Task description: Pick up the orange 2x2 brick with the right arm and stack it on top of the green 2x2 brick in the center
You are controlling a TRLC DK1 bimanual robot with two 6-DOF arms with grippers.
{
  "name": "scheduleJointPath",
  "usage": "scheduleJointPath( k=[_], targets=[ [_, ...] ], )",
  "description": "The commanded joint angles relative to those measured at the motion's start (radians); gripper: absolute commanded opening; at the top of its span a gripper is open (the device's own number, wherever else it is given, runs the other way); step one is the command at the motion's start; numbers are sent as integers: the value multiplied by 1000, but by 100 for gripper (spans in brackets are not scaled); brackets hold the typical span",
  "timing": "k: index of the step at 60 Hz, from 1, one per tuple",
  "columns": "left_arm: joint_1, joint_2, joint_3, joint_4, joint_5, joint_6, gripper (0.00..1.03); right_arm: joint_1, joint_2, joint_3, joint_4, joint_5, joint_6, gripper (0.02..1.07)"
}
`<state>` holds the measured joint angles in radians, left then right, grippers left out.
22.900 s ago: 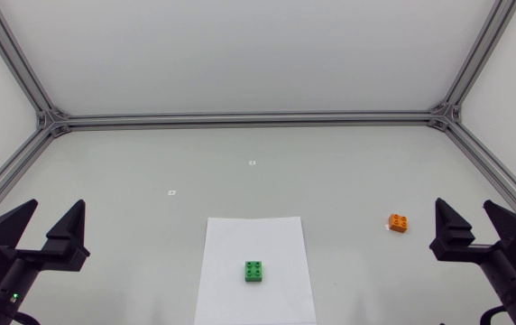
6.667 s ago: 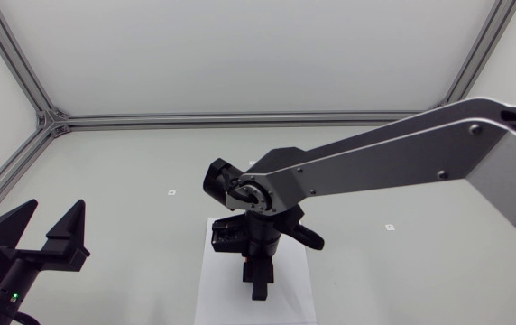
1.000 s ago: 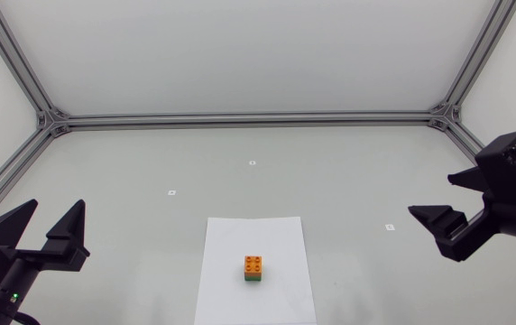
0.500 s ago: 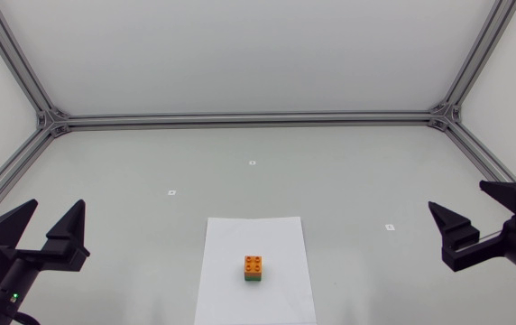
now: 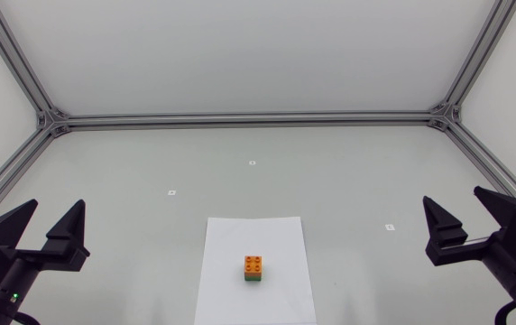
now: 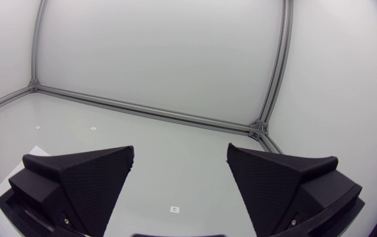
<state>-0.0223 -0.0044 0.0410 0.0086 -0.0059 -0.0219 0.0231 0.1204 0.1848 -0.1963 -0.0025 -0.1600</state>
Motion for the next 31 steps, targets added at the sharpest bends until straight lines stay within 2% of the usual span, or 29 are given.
scheduleJointPath(
  k=[1,17,31],
  targets=[
    [2,-8,-41,-13,4,13,99,-11,-29,-54,43,2,56,102],
    [2,-8,-41,-15,4,13,99,-23,-118,-182,193,2,158,102],
    [2,-8,-41,-15,4,13,99,-23,-120,-185,196,2,160,102]
  ],
)
